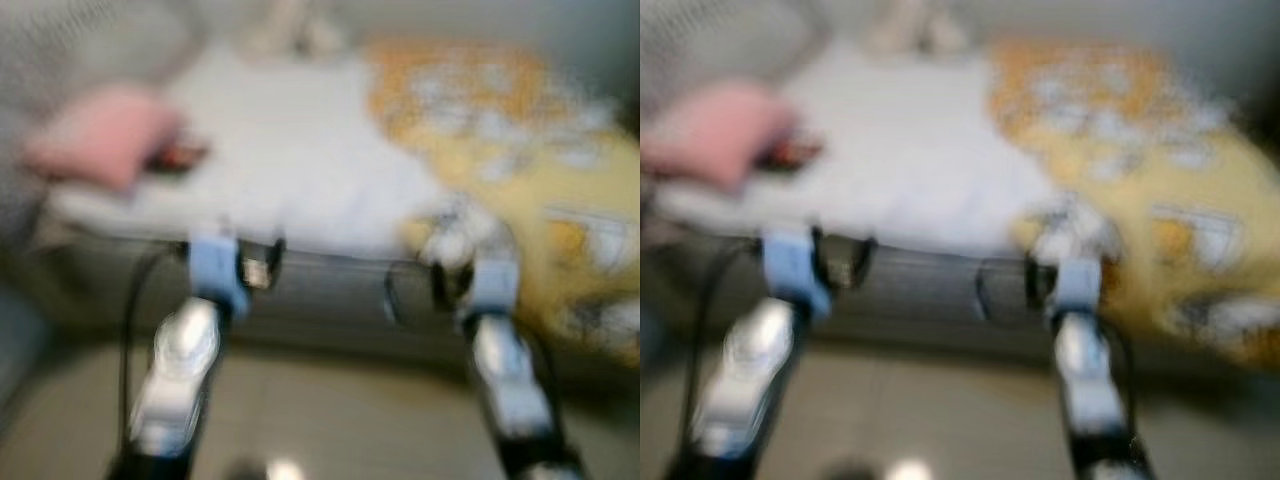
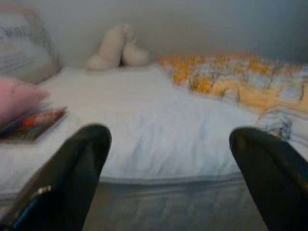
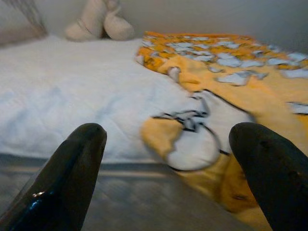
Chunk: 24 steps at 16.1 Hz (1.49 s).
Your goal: Clean up the room
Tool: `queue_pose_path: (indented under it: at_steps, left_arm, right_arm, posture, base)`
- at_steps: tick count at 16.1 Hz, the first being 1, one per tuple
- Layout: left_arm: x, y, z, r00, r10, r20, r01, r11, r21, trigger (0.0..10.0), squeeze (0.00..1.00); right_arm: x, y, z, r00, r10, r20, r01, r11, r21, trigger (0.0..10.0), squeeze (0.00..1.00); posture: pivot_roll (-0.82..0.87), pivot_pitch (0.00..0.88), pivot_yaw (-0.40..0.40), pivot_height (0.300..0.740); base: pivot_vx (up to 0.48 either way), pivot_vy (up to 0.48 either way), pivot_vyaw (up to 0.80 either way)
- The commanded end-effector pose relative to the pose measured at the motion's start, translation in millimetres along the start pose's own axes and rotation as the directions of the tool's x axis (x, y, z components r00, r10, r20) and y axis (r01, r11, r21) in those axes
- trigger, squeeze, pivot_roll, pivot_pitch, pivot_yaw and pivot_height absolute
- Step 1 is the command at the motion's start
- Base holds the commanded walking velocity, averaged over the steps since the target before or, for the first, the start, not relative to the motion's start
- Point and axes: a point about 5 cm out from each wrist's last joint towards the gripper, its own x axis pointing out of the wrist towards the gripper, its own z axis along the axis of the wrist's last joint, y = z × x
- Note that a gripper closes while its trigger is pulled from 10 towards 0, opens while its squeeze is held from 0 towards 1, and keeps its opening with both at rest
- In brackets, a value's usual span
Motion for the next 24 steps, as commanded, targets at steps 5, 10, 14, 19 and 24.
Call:
queue_pose_path:
  at_steps: [5,10,14,19,24]
  left_arm:
    - [10.8,-4.3,9,0.999,-0.045,0.031,0.045,0.999,0.019,10.0,0.00]
    - [11.2,-7.6,8,0.997,-0.068,0.029,0.067,0.997,0.023,10.0,0.00]
    - [10.0,-9.2,9,0.997,-0.078,0.026,0.077,0.997,0.027,10.0,0.00]
    - [4.1,4.0,6,1.000,0.007,-0.006,-0.007,0.997,-0.071,10.0,0.00]
    - [-11.2,3.9,4,0.999,0.021,-0.041,-0.023,0.999,-0.041,10.0,0.00]
  right_arm:
    - [9.6,3.0,3,1.000,-0.019,-0.001,0.019,1.000,0.012,10.0,0.00]
    - [8.9,6.3,-1,1.000,-0.017,-0.013,0.017,1.000,0.019,10.0,0.00]
    - [14.8,6.7,0,1.000,-0.018,-0.019,0.018,1.000,0.006,10.0,0.00]
    - [33.9,14.6,11,0.999,0.035,-0.040,-0.034,0.999,0.009,10.0,0.00]
    - [43.3,24.4,8,0.993,0.061,-0.096,-0.059,0.998,0.023,10.0,0.00]
  posture:
    - [0.00,0.000,0.025,0.715]
    - [0.00,0.000,0.027,0.710]
    - [0.00,0.000,0.035,0.710]
    - [0.03,0.000,0.037,0.710]
    - [0.08,0.000,0.034,0.710]
  base:
    - [0.480,0.000,-0.37]
    - [0.480,0.000,-0.45]
    - [0.480,0.000,0.00]
    - [0.336,0.208,0.00]
    - [0.000,0.234,0.00]
